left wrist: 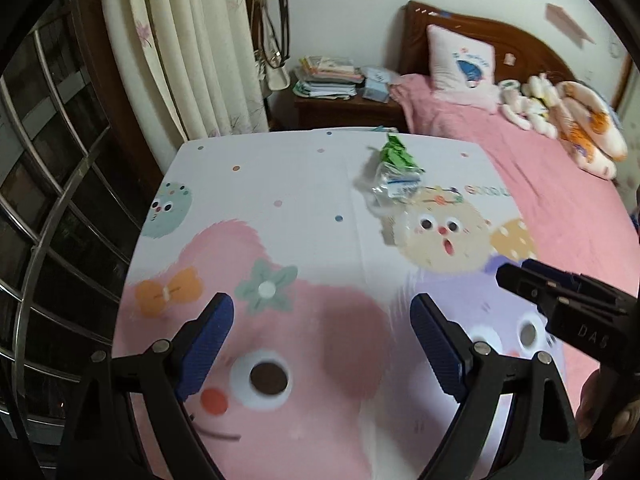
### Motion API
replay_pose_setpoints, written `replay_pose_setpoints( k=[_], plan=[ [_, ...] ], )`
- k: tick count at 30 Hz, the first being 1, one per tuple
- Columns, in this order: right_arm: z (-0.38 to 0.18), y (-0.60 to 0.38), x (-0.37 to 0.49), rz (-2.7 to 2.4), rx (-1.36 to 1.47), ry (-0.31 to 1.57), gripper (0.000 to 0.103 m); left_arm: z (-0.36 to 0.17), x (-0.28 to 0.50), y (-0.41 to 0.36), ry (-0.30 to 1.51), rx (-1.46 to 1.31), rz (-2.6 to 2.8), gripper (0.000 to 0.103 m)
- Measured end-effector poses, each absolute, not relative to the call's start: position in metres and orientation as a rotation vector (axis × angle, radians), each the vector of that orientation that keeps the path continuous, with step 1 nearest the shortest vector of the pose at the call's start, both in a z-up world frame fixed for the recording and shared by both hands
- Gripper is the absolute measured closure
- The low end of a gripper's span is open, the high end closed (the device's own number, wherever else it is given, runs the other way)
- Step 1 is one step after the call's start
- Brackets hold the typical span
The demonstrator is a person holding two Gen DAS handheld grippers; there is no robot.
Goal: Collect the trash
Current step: 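Raise both open tools back over the tablecloth, then grasp the clear plastic bottle with the right tool while the left tool grasps the green paper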
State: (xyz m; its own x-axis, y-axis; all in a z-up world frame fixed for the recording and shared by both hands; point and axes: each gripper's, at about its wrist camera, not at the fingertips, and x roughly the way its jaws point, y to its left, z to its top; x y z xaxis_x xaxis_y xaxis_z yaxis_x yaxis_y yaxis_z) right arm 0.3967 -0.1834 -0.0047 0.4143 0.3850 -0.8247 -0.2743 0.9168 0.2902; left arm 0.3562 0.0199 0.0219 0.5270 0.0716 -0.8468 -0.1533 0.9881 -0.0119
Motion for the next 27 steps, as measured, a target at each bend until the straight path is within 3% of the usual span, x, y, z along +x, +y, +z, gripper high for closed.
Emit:
replay_pose_setpoints(
  k=[14, 22, 24, 27],
  plan=[
    [-0.103, -0.152, 0.538, 0.48, 0.246, 1.233, 0.055, -0.042, 0.452, 0.017, 1.098, -0.105, 0.307, 0.014],
    [-0.123, -0.141, 0.547, 0.583, 0.344, 1.251, 0.055, -0.05, 0.47, 0.019, 1.113, -0.111, 0.336, 0.014],
    [-0.125, -0.144, 0.547, 0.604, 0.364, 1.259, 0.06, -0.049, 0.474, 0.018, 1.11, -0.117, 0.337, 0.014],
    [-0.126, -0.152, 0.545, 0.625, 0.383, 1.263, 0.06, -0.047, 0.482, 0.015, 1.106, -0.12, 0.332, 0.014]
  ],
)
